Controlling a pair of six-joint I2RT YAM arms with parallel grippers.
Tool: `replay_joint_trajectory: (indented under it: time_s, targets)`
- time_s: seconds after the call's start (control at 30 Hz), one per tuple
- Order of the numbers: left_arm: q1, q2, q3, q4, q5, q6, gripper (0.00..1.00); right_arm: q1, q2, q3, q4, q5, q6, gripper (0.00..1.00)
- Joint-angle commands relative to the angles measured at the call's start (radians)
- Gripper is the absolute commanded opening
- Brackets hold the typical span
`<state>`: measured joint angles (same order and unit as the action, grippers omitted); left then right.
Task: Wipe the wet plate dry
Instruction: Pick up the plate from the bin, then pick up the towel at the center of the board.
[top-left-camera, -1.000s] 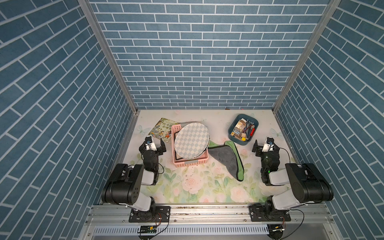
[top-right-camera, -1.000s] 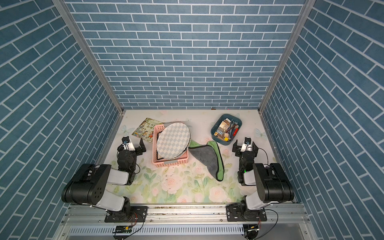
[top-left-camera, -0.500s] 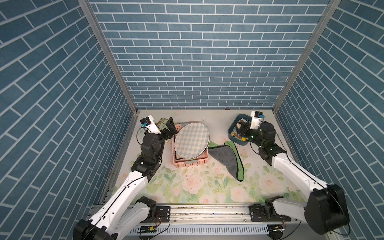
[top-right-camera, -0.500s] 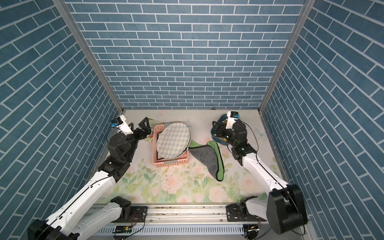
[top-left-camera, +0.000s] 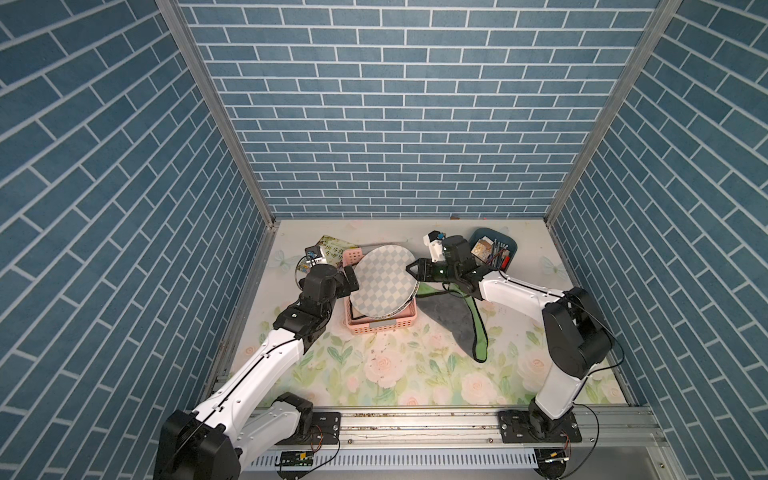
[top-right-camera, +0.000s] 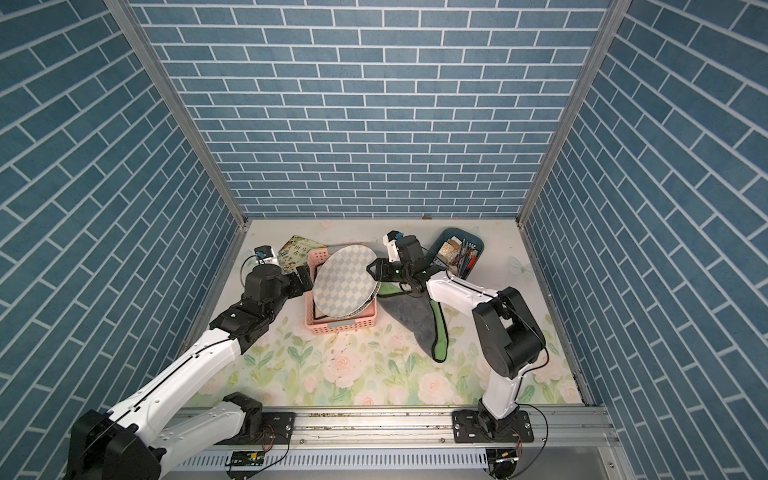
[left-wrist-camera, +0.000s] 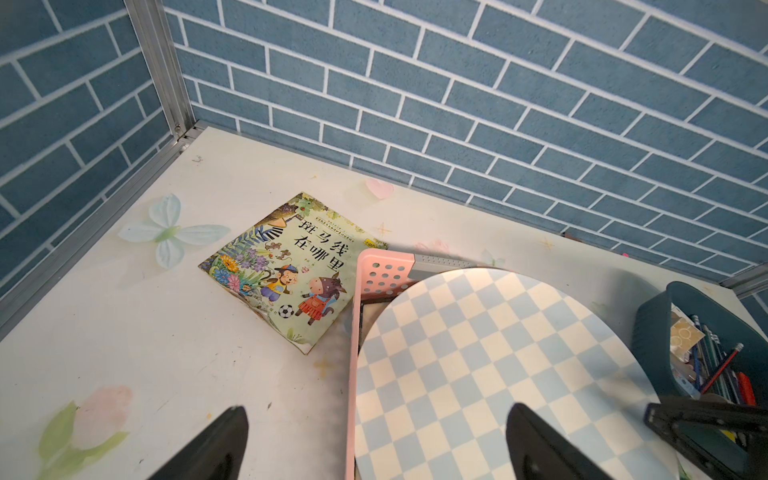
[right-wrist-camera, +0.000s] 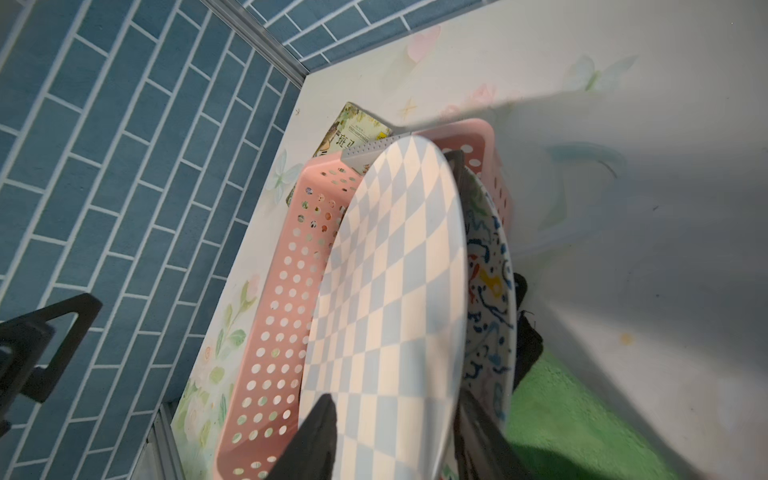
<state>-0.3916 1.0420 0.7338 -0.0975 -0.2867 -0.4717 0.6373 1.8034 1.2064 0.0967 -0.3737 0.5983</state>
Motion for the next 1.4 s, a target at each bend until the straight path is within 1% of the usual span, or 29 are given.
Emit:
replay_joint_trajectory:
  time_s: [0.0,0.1,0.2,0.27,0.3,0.37,0.47,0.5,0.53,0.57,0.6,0.67,0.77,0.83,0.93,0.97,1.0,1.03,1.07,1.1,1.17,1.3,1.37]
  targets:
    - [-0.003,0.009,-0.023,-0.016,0.016,0.000,1.00,0.018,0.028,0.060,0.012,-0.062,0.006,0.48]
    - [-0.002,0.011,-0.032,-0.011,0.018,-0.005,1.00,0.033,0.025,0.061,0.074,-0.122,0.042,0.43]
    - [-0.002,0.008,-0.042,-0.001,0.019,-0.002,1.00,0.059,0.021,0.041,0.135,-0.121,0.083,0.37]
    - [-0.002,0.004,-0.054,0.013,0.022,-0.007,1.00,0.081,0.053,0.037,0.173,-0.122,0.108,0.36]
    - [-0.003,0.003,-0.057,0.018,0.022,-0.011,1.00,0.086,0.080,0.053,0.162,-0.123,0.115,0.35]
    - [-0.003,-0.002,-0.058,0.022,0.021,-0.021,1.00,0.090,0.115,0.087,0.139,-0.136,0.116,0.30]
    - [-0.007,-0.036,-0.055,0.027,0.042,-0.018,1.00,0.088,0.094,0.112,0.135,-0.122,0.096,0.18]
    - [-0.008,-0.050,-0.052,0.025,0.049,-0.017,1.00,0.087,0.069,0.114,0.141,-0.107,0.084,0.13]
    - [-0.010,-0.065,-0.048,0.021,0.060,-0.014,1.00,0.082,0.042,0.120,0.140,-0.082,0.067,0.05]
    - [-0.018,-0.079,-0.041,0.015,0.072,-0.012,1.00,0.072,0.016,0.123,0.135,-0.063,0.061,0.00]
    - [-0.032,-0.093,-0.031,0.009,0.081,-0.010,1.00,0.056,-0.017,0.123,0.131,-0.046,0.061,0.00]
    - [-0.100,-0.112,-0.006,0.001,0.077,-0.010,1.00,0.009,-0.102,0.106,0.121,-0.007,0.081,0.00]
    - [-0.268,-0.090,0.038,0.000,0.012,-0.022,1.00,-0.113,-0.250,0.018,0.165,0.042,0.119,0.00]
    - [-0.399,-0.022,0.079,0.005,-0.054,-0.035,1.00,-0.200,-0.344,-0.043,0.151,0.098,0.124,0.00]
    - [-0.576,0.180,0.174,0.010,-0.160,-0.033,1.00,-0.318,-0.464,-0.106,0.064,0.198,0.110,0.00]
    - [-0.617,0.252,0.209,0.001,-0.184,-0.030,1.00,-0.351,-0.502,-0.126,0.040,0.226,0.111,0.00]
    - [-0.650,0.349,0.275,-0.012,-0.199,-0.030,1.00,-0.385,-0.538,-0.149,0.016,0.252,0.114,0.00]
    - [-0.675,0.408,0.347,-0.020,-0.210,-0.030,1.00,-0.415,-0.578,-0.177,0.001,0.272,0.121,0.00]
    - [-0.691,0.492,0.398,-0.023,-0.215,-0.030,1.00,-0.438,-0.621,-0.206,-0.008,0.289,0.132,0.00]
    - [-0.697,0.579,0.456,-0.032,-0.202,-0.030,1.00,-0.457,-0.663,-0.238,-0.014,0.329,0.144,0.00]
    - [-0.699,0.727,0.544,-0.048,-0.161,-0.036,1.00,-0.481,-0.733,-0.286,-0.027,0.367,0.162,0.00]
    - [-0.696,0.927,0.654,-0.041,-0.088,-0.007,1.00,-0.493,-0.855,-0.328,-0.079,0.424,0.162,0.00]
    - [-0.680,1.034,0.733,-0.089,-0.057,-0.004,1.00,-0.494,-0.900,-0.344,-0.092,0.421,0.158,0.00]
